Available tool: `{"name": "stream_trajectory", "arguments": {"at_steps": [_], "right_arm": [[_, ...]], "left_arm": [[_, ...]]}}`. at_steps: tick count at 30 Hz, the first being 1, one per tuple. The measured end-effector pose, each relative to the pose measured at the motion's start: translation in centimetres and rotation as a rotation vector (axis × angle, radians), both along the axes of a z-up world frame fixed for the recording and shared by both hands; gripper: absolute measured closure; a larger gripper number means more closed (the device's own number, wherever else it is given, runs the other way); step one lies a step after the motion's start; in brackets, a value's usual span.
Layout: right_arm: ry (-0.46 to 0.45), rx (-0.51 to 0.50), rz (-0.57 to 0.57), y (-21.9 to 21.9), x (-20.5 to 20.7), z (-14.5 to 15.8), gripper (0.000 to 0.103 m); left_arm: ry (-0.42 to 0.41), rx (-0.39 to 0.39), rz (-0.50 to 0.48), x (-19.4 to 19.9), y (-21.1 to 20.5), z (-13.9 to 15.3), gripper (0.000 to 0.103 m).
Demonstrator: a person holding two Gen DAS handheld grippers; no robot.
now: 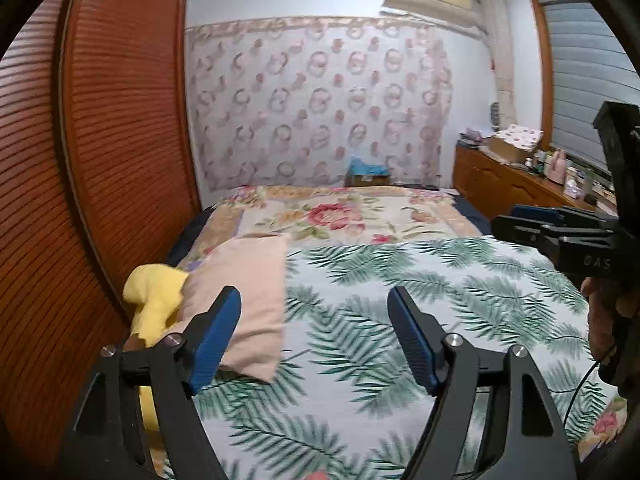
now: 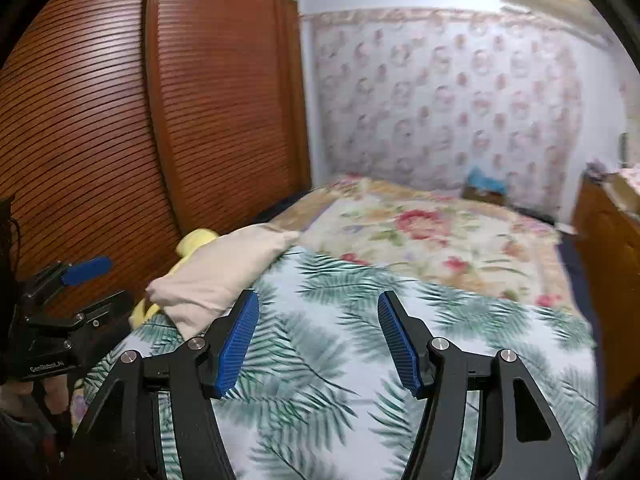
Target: Fold small clothes
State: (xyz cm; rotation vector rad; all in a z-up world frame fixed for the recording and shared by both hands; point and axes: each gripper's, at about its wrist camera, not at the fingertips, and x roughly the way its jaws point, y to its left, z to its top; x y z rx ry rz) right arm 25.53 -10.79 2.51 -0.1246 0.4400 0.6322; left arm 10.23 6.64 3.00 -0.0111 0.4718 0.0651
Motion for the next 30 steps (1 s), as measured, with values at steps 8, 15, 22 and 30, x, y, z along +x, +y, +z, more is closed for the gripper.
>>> {"name": "stream_trajectory", "arguments": {"at_steps": [8,15,22,30], "right_arm": [[-0.03,0.036,-0.119,-4.6,-5.8,0.2,0.03],[-0.054,0.053,-0.198,-6.4,-11.0,0.6,0.023],[-0.076,0.067,-0.259,-6.2,-14.6,1.0,0.023],[-0.087,0.082,-0.279,-5.5,-15.7,0.7,0.023]], "left_arm": [[-0.031,-0.006,-0.079,-1.5,-5.2,2.0,0.025],[-0.058,-0.004,-0.104,-2.5,-7.7,3.3,0.024],[-0.079,0.01,-0.101,-3.0,-9.0,3.9,0.023],[-0.08,0.007,-0.11,-3.3,-9.5,3.9,0.022]]}}
